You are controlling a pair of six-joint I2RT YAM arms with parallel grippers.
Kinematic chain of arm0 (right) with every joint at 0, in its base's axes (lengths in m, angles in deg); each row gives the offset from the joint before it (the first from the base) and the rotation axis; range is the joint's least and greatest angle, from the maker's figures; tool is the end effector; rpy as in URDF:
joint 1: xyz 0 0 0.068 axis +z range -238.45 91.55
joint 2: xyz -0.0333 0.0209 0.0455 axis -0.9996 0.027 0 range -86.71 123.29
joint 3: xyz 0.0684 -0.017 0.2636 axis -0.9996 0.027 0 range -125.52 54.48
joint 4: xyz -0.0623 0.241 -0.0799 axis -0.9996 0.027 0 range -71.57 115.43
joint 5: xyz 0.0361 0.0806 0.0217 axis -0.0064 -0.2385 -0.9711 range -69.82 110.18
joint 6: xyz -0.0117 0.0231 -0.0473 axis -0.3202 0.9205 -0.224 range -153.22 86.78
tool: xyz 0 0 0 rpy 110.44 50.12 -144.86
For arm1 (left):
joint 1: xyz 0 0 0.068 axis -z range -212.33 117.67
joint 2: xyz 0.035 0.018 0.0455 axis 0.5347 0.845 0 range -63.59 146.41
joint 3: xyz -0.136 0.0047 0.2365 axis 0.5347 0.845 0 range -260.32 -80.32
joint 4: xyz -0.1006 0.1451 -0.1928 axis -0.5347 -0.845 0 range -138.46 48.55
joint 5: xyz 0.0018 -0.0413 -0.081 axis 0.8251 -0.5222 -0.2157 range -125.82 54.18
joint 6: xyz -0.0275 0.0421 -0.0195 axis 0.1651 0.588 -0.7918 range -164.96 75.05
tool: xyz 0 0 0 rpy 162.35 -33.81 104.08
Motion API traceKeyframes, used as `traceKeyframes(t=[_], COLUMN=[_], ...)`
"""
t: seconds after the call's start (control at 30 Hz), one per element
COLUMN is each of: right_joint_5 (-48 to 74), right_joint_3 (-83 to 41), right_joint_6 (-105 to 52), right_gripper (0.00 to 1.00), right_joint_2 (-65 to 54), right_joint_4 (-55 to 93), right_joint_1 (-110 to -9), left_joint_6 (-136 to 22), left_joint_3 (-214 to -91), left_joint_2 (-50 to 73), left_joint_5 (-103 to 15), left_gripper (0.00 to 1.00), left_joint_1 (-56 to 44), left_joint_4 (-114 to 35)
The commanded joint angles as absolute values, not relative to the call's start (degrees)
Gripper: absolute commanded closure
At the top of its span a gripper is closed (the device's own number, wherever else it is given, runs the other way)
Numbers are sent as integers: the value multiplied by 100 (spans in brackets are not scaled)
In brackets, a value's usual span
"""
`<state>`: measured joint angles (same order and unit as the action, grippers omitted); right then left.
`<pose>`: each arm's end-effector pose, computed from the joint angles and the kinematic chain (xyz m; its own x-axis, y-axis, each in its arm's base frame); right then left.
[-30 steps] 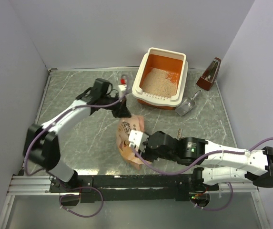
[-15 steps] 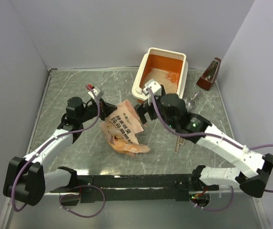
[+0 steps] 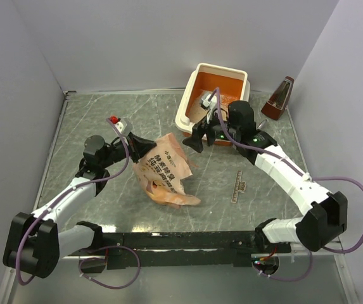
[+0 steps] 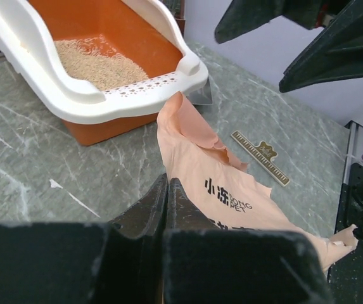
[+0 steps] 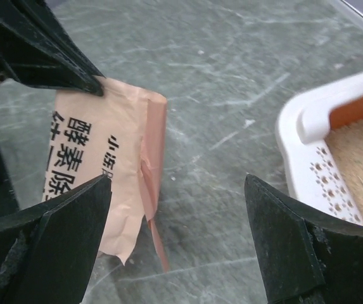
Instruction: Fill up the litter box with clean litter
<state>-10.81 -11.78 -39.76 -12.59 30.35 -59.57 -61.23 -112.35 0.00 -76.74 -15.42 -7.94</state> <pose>0.2512 0.1594 0.3580 -0.1989 -0.2213 -0.9547 -0.8666 0.4946 0.0659 0.2262 -0.0931 0.2764 -0.2058 -0.1586 -0.9656 0.8213 0.5085 -0.2586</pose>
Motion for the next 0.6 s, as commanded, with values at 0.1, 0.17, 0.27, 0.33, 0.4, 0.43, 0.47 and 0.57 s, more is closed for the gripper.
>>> traceKeyframes(t=[0.1,0.17,0.27,0.33,0.4,0.43,0.47,0.57], right_joint_5=[-2710,-2877,-2966,-2992,-3010,-3010,-3036,-3159], right_joint_3=[-1241,-1118,-969,-881,-863,-880,-889,-880], right_joint_6=[-3727,-3639,-3506,-3462,-3410,-3427,-3401,-3340], right_gripper=[8,8,8,8,8,8,8,8], right_joint_2=[-770,-648,-516,-471,-366,-322,-243,-129], right_joint_4=[2327,2187,1949,1878,1703,1720,1711,1571], right_joint_1=[-6077,-6077,-6085,-6068,-6068,-6077,-6077,-6051], left_joint_6=[-6385,-6359,-6332,-6315,-6297,-6297,-6315,-6376], left_joint_3=[-11363,-11354,-11363,-11354,-11345,-11337,-11337,-11319], left_joint_2=[-426,-479,-506,-523,-532,-532,-532,-515], left_joint_5=[-8082,-8064,-8090,-8099,-8125,-8108,-8125,-8161], left_gripper=[99,99,99,99,99,99,99,99], left_joint_1=[-1536,-1536,-1536,-1536,-1536,-1536,-1536,-1536], left_joint_4=[539,557,495,495,495,504,530,626])
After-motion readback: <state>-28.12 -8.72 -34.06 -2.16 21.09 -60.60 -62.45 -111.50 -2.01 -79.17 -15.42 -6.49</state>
